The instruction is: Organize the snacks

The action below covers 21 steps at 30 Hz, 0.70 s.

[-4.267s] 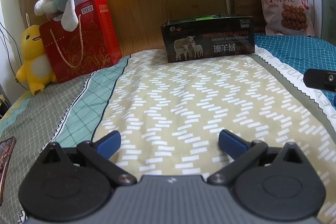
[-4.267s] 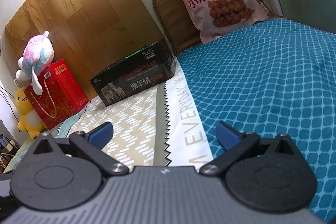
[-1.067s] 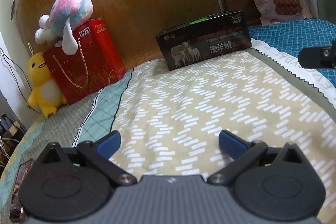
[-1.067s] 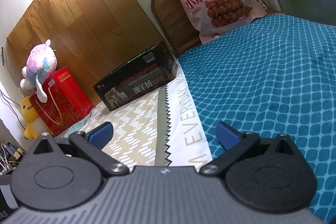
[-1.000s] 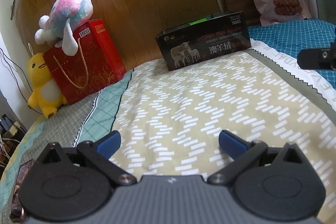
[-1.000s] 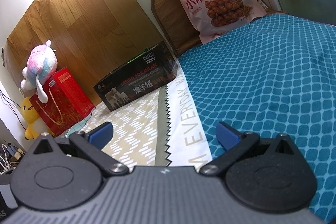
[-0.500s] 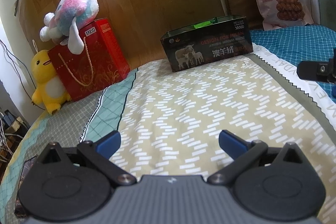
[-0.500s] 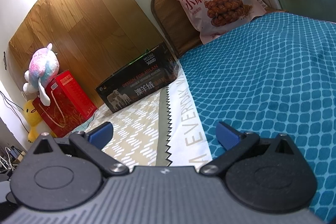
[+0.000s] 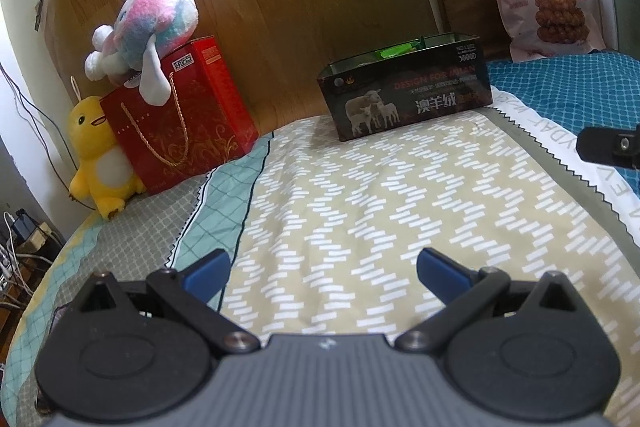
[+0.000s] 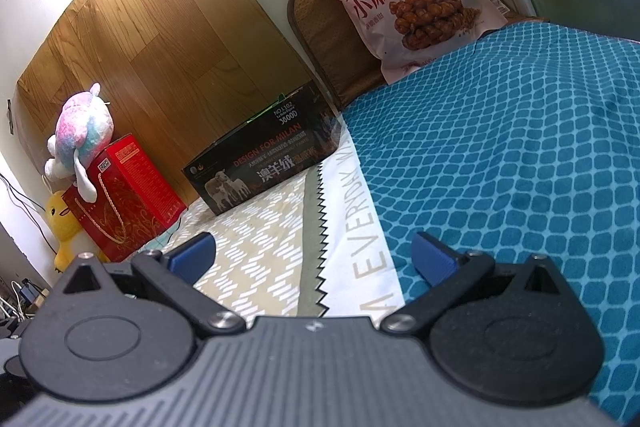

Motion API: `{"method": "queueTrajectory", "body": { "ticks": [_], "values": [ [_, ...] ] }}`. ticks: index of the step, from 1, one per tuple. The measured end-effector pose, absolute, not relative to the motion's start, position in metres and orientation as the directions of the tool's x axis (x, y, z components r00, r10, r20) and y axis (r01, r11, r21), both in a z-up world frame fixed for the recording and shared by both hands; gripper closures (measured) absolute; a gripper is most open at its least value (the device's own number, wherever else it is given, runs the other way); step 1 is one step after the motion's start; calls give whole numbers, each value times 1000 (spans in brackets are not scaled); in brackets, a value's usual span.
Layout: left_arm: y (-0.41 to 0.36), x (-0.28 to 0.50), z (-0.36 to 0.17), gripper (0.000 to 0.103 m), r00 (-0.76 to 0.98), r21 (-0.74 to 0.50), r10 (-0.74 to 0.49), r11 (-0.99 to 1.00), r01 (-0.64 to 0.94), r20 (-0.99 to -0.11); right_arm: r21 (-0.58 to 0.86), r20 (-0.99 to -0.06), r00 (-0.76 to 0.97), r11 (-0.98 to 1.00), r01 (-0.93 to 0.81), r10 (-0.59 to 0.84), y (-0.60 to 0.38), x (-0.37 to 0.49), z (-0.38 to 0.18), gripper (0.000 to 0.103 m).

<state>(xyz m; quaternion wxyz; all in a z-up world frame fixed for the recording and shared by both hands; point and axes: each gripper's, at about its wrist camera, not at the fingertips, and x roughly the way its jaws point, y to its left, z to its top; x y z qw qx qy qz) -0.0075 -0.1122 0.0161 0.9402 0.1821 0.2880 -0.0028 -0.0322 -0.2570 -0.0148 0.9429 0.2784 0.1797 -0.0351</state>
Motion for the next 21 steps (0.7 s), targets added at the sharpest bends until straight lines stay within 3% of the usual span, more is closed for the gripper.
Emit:
{"method": "queueTrajectory", "body": {
  "ticks": [21],
  "values": [
    [-111, -6, 12, 0, 830, 340, 101, 934, 111, -549, 520, -354, 934, 838, 167, 34, -258, -32, -14, 0]
  ]
}}
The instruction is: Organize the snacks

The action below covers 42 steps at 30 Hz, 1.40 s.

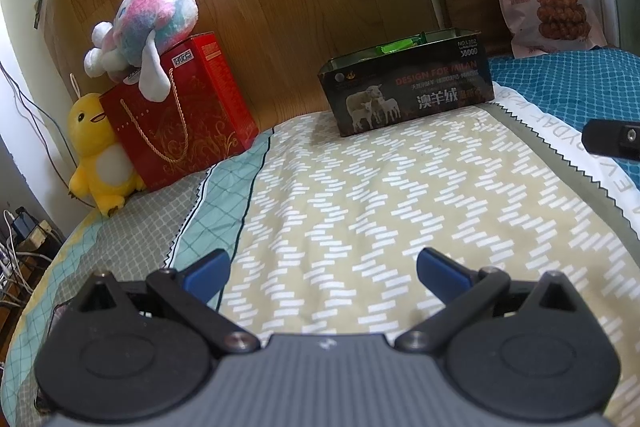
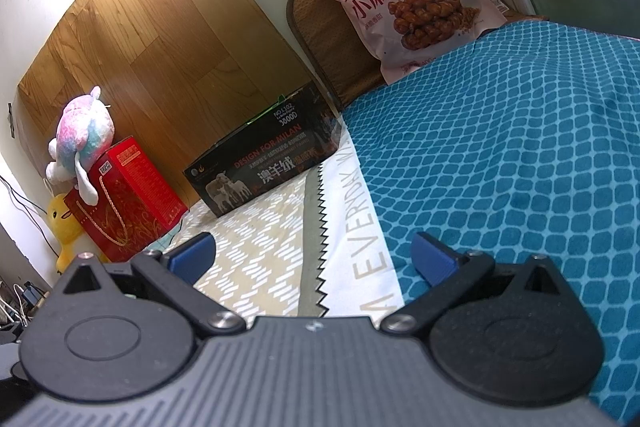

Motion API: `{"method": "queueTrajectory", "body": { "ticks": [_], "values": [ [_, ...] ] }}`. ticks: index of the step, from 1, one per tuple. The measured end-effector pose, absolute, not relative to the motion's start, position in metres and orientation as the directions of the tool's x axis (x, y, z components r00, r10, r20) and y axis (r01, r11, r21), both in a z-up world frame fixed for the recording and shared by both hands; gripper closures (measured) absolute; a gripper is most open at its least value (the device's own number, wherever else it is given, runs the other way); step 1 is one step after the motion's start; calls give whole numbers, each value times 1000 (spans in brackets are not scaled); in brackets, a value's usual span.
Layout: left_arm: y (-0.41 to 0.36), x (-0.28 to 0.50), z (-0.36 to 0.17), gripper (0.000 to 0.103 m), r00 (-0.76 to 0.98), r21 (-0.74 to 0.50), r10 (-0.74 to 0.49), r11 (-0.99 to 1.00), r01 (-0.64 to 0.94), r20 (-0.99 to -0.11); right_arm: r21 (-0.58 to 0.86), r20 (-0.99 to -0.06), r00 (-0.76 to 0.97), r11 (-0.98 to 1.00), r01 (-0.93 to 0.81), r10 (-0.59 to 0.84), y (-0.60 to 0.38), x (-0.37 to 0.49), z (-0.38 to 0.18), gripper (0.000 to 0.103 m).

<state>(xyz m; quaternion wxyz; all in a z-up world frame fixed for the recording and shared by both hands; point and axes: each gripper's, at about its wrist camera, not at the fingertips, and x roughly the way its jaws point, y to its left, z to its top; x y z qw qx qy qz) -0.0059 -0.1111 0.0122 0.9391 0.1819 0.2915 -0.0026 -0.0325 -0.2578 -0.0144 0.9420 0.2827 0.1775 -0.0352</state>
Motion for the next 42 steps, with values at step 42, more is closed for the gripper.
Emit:
{"method": "queueTrajectory", "body": {
  "ticks": [42],
  "values": [
    [-109, -2, 9, 0, 814, 325, 90, 937, 126, -574, 523, -352, 935, 837, 162, 39, -258, -32, -14, 0]
  ]
}}
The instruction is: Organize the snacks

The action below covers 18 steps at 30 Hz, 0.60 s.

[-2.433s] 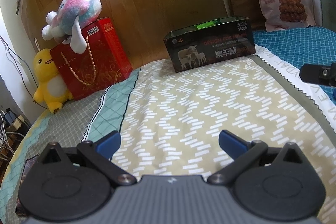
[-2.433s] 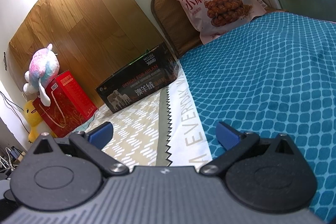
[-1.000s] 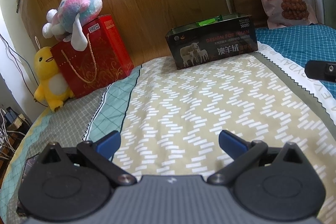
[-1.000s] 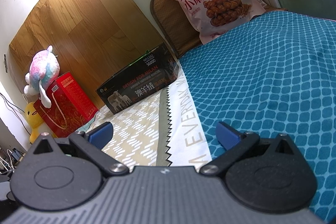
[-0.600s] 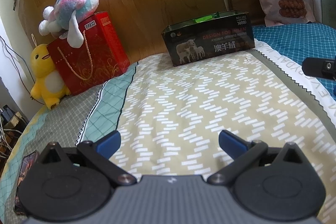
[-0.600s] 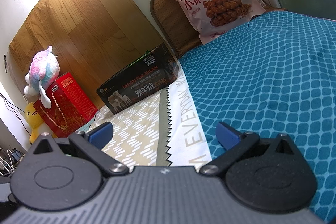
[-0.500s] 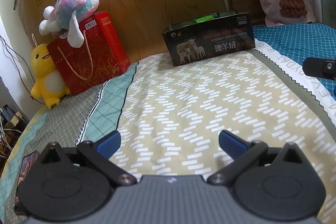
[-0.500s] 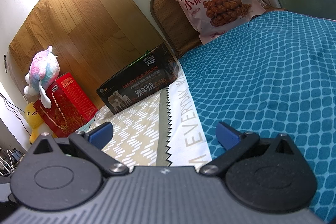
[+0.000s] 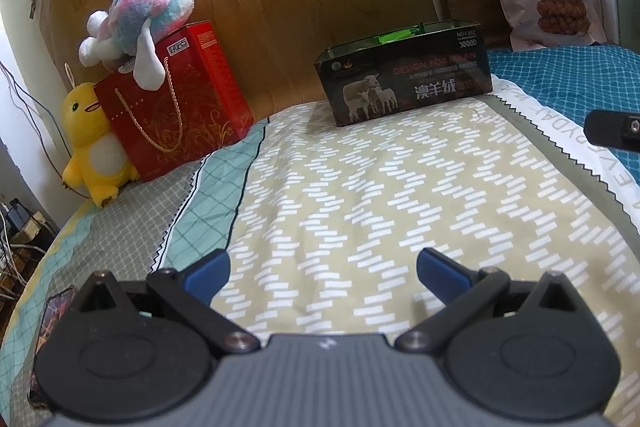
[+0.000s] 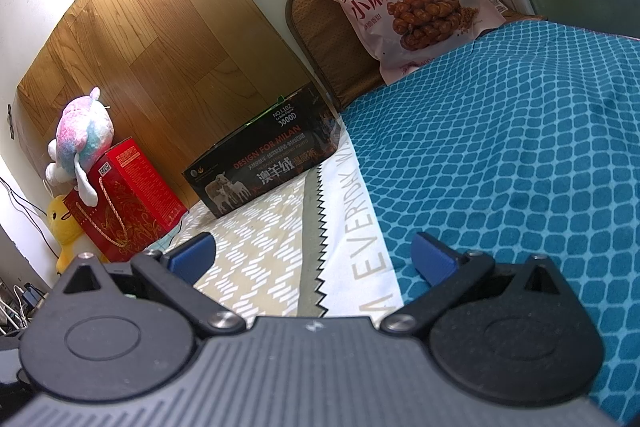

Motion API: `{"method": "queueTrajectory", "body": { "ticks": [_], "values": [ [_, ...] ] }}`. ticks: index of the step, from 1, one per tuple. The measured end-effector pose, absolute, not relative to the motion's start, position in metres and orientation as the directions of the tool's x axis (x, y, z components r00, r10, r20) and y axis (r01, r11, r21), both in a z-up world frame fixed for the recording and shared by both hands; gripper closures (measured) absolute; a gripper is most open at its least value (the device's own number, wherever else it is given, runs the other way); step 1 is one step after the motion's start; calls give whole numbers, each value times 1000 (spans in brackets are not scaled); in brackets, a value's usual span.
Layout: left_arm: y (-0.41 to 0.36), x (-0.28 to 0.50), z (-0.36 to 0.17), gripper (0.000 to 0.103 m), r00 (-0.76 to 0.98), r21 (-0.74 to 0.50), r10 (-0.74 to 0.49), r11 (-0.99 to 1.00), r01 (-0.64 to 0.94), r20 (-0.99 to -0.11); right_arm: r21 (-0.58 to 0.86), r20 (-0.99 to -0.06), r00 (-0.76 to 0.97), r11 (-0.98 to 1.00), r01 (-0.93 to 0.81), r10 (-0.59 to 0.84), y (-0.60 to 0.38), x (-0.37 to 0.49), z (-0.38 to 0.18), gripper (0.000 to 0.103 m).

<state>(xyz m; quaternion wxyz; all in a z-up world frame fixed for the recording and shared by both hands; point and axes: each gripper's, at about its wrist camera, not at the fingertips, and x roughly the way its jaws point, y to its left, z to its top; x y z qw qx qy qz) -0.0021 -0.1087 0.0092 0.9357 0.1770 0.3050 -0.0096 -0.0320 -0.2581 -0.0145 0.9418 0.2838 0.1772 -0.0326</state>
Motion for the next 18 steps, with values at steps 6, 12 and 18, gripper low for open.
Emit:
{"method": "queueTrajectory", "body": {
  "ticks": [6, 12, 18],
  "values": [
    [-109, -2, 9, 0, 816, 332, 96, 936, 122, -570, 523, -352, 935, 837, 161, 40, -258, -32, -14, 0],
    [-109, -2, 9, 0, 819, 335, 100, 935, 118, -566, 524, -352, 935, 837, 161, 41, -259, -32, -15, 0],
    [-109, -3, 9, 0, 819, 338, 103, 934, 116, -564, 524, -352, 935, 837, 160, 41, -259, -32, -15, 0]
  ]
}}
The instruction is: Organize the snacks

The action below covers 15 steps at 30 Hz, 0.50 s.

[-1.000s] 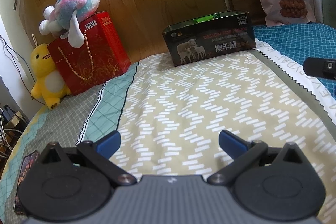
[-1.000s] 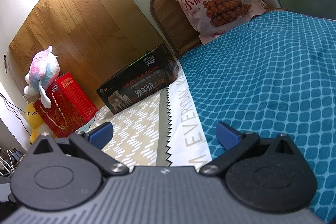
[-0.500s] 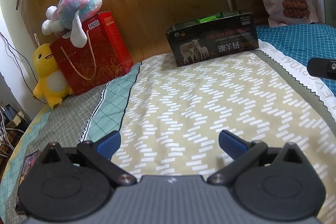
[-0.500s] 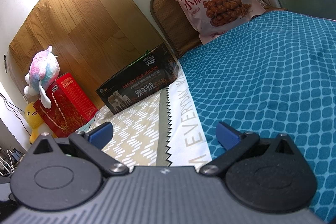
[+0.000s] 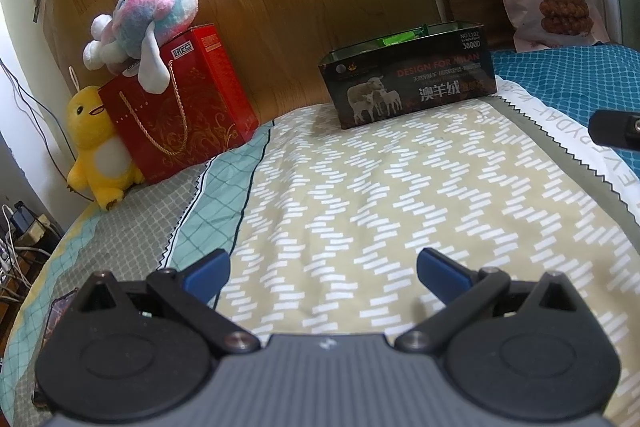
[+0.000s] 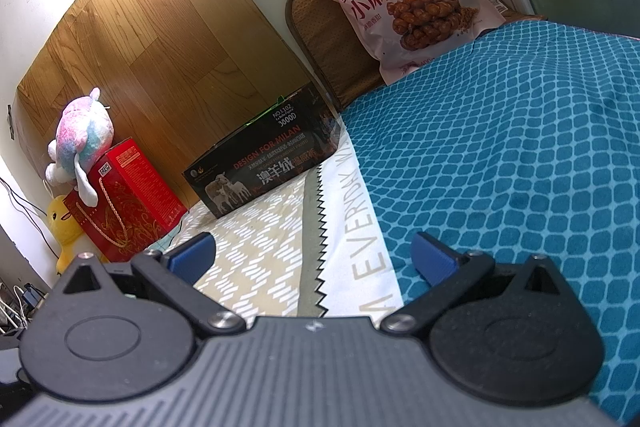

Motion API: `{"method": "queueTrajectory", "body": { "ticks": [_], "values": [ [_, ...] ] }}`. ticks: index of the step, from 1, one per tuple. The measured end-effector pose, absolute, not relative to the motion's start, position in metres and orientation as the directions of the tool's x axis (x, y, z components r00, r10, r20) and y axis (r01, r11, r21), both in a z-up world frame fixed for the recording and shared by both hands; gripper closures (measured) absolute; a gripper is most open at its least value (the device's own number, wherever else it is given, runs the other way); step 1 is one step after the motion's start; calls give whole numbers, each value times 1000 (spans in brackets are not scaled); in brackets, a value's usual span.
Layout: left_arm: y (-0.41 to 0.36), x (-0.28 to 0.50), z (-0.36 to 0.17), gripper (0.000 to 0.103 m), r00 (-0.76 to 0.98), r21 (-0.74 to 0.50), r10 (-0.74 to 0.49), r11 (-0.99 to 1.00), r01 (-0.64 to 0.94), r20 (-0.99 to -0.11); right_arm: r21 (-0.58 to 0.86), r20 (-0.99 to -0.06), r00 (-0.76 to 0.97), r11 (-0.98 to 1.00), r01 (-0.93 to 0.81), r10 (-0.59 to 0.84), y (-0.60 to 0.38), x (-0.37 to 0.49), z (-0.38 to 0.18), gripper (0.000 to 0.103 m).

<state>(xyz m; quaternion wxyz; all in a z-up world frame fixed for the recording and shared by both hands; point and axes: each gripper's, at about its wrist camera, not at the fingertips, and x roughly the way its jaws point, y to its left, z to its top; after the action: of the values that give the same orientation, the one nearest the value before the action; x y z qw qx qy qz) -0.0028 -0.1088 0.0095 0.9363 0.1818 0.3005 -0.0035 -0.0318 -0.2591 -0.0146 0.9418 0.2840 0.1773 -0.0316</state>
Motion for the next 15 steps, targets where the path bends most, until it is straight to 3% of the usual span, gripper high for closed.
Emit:
{"method": "queueTrajectory", "body": {
  "ticks": [15],
  "values": [
    [-110, -4, 11, 0, 825, 348, 107, 931, 113, -554, 524, -351, 935, 836, 159, 43, -259, -31, -15, 0]
  ]
}}
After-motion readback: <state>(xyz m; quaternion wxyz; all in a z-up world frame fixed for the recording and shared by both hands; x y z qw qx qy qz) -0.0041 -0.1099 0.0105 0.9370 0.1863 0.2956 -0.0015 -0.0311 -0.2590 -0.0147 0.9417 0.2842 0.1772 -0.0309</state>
